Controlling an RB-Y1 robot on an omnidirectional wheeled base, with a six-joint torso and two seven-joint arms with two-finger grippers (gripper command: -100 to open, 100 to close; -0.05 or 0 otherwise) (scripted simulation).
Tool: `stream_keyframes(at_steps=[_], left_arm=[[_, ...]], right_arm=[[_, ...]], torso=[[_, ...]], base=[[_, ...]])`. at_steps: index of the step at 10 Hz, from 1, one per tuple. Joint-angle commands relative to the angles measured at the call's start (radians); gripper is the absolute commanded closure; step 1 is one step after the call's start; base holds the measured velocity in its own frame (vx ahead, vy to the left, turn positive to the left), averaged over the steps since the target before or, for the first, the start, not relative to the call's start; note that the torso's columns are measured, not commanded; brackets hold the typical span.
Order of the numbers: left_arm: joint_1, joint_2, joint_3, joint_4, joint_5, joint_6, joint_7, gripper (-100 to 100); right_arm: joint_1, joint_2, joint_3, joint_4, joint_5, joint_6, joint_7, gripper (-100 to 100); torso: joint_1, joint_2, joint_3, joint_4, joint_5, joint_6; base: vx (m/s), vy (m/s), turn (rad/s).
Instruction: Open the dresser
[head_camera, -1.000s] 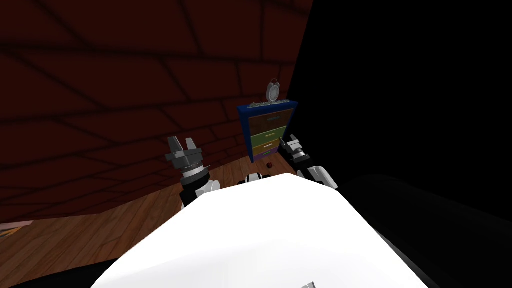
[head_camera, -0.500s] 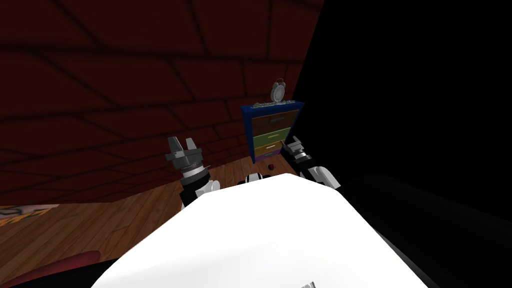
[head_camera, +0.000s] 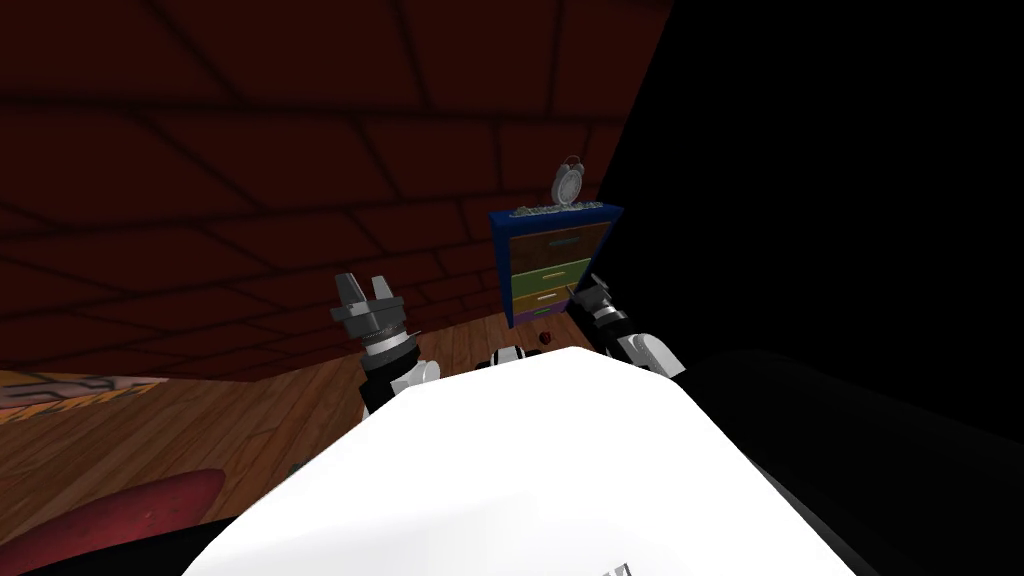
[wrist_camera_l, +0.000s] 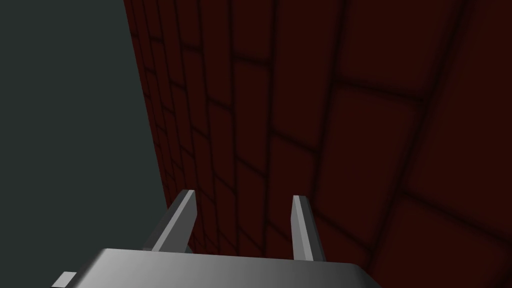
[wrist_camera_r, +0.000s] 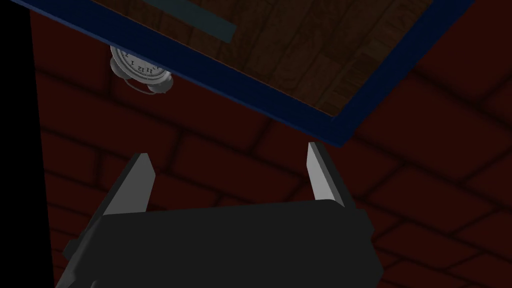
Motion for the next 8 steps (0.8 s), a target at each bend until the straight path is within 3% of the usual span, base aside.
stream_keyframes(at_steps=[1,4,8], left_arm=[[0.0,0.0,0.0,0.0,0.0,0.0,0.0,0],[0.0,0.0,0.0,0.0,0.0,0.0,0.0,0],[0.0,0.0,0.0,0.0,0.0,0.0,0.0,0]], right_arm=[[0.007,-0.018,-0.01,0.017,0.075,0.035,0.049,-100],[0.011,-0.035,-0.015,0.026,0.136,0.06,0.077,-100],[0.018,-0.084,-0.026,0.054,0.261,0.131,0.155,-100]], torso=[[0.0,0.0,0.0,0.0,0.0,0.001],[0.0,0.0,0.0,0.0,0.0,0.0],[0.0,0.0,0.0,0.0,0.0,0.001]], base=[[0.044,-0.025,0.173],[0.035,-0.023,0.109],[0.044,-0.032,0.158]])
